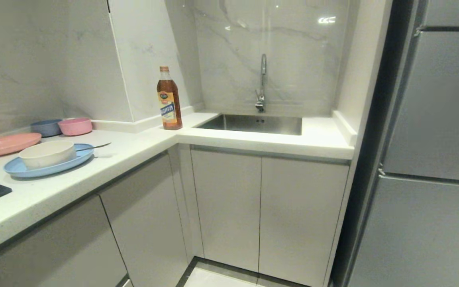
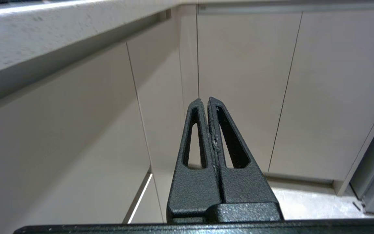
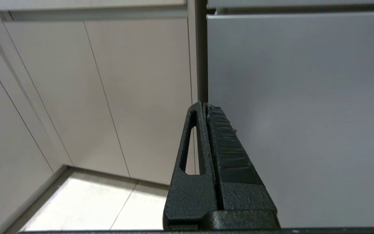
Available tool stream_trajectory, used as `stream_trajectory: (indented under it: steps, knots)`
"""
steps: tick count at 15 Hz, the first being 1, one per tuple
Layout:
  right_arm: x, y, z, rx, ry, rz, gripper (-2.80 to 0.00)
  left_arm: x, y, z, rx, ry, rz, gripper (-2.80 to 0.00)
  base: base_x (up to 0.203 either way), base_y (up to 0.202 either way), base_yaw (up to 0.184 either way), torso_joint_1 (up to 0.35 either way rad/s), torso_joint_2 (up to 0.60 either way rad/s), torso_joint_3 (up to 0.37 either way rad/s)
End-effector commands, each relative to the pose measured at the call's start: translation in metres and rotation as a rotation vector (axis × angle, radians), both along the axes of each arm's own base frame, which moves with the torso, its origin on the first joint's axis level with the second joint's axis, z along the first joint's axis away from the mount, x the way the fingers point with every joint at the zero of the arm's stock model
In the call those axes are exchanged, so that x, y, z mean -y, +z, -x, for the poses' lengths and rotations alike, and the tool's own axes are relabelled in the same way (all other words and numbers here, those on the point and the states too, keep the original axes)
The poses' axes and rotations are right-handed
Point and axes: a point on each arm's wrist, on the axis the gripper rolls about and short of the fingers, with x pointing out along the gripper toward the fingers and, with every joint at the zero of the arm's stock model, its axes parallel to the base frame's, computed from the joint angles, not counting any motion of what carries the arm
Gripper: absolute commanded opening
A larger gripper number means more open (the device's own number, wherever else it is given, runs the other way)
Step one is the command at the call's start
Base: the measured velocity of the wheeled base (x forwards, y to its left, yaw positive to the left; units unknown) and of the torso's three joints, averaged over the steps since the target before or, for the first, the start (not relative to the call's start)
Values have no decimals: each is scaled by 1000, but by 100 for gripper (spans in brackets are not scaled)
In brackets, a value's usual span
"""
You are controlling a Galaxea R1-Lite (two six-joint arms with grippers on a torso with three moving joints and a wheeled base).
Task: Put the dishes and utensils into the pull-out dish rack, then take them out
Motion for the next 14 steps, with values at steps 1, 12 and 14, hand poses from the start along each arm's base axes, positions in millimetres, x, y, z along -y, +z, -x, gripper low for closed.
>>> stream_trajectory:
  steps: [1,12,14]
  knots:
    - [0,0,0,0,0,0,-280,0,0,0,-2,0,1,-280,0,0,0,3,-2,202]
    - [0,0,0,0,0,-1,-280,0,0,0,-3,2,42,-280,0,0,0,0,1,27]
    - [0,0,0,0,0,-1,-280,0,0,0,-2,2,44,-280,0,0,0,0,0,0]
